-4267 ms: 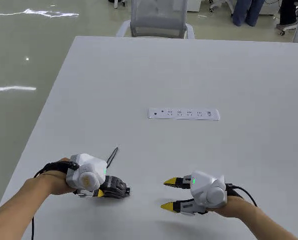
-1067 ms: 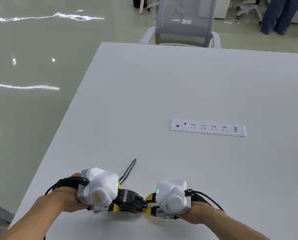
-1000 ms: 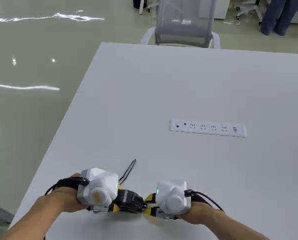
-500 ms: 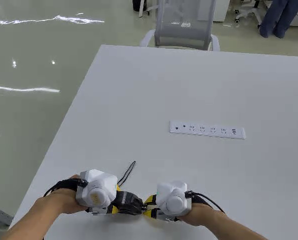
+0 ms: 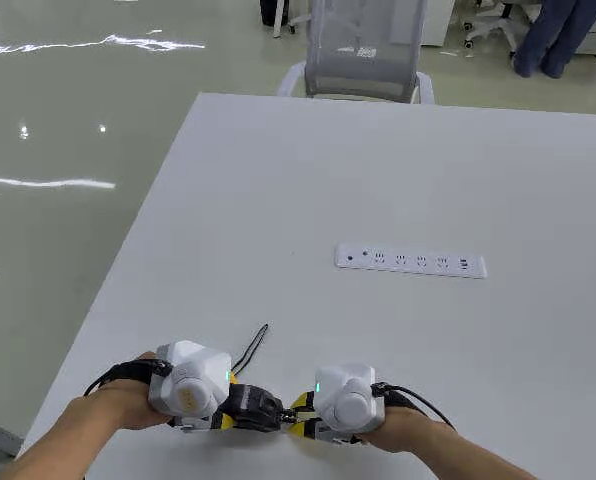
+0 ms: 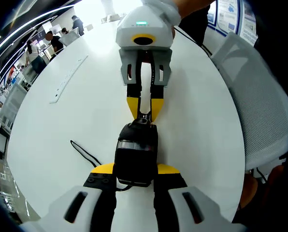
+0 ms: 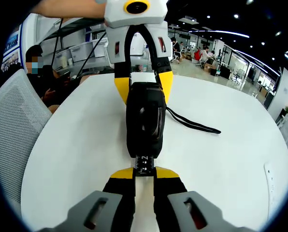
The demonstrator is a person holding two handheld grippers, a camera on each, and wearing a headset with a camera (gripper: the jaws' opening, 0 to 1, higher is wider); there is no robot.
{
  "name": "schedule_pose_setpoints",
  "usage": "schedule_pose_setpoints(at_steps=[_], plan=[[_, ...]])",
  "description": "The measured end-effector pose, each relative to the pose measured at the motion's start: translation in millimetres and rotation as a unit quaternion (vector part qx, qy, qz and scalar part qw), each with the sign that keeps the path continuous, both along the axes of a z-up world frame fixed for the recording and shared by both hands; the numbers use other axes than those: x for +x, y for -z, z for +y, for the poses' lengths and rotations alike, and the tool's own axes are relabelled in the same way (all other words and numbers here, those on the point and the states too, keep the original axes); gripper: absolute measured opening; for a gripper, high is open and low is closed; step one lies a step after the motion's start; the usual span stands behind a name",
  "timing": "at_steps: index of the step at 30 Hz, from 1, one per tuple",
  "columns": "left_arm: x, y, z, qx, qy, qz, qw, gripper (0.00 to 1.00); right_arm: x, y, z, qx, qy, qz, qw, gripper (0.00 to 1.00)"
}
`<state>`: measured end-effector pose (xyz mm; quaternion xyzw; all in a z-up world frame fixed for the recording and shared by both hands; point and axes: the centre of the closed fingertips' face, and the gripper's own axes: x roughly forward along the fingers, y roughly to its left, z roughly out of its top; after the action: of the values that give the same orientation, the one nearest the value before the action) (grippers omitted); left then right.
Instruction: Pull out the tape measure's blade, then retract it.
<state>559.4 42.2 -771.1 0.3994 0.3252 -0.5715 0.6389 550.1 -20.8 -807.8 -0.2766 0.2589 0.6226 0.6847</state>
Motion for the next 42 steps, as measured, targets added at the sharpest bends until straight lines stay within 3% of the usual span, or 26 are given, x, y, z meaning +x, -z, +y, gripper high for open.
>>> schedule_pose_setpoints(at_steps=[42], plan=[[-0.7, 0.3, -1.1, 0.004, 0.005, -0.003, 1.0000, 0.25, -4.4, -0.4, -20.0, 0.000, 0.006, 0.000, 1.0000, 0.12]])
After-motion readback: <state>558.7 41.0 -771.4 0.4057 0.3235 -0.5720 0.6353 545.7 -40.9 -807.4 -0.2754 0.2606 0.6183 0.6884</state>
